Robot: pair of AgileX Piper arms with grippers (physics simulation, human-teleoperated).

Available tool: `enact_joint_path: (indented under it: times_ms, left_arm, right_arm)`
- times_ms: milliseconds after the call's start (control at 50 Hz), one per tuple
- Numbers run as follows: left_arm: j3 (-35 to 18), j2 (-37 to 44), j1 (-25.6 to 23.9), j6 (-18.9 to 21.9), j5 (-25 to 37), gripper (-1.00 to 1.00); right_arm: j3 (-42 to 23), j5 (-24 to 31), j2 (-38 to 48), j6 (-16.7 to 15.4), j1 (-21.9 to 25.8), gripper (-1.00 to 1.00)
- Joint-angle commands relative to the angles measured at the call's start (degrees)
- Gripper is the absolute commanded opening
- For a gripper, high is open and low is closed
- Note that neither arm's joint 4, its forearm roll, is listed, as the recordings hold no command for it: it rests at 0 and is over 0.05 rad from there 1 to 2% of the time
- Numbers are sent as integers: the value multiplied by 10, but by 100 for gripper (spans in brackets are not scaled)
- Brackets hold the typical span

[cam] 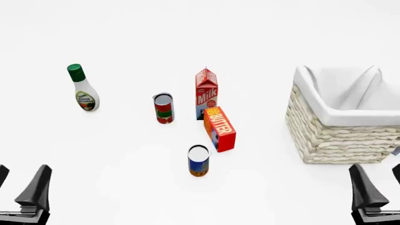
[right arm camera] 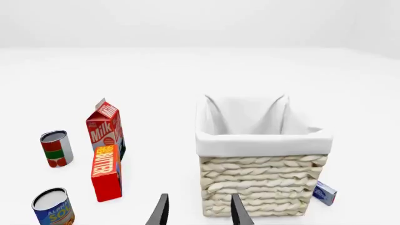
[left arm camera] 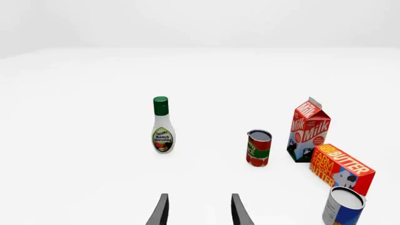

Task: Pick the alphabet soup and place it in the basket.

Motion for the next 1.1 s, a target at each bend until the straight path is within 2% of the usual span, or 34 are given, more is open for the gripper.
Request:
enact_joint_path:
  times_ms: [20,380,700,1100]
  left_arm:
    - [0,0,0,0,0,100]
    - [0,0,0,0,0,100]
    - [0,0,0,0,0,100]
    - [0,0,0,0,0,100]
  right_arm:
    - [6,-6,1,1,2,100]
    - [-21,10,-1,3,27,100]
    - [-80,43,-1,-5,101,100]
    - [-108,55,1,-20,203,100]
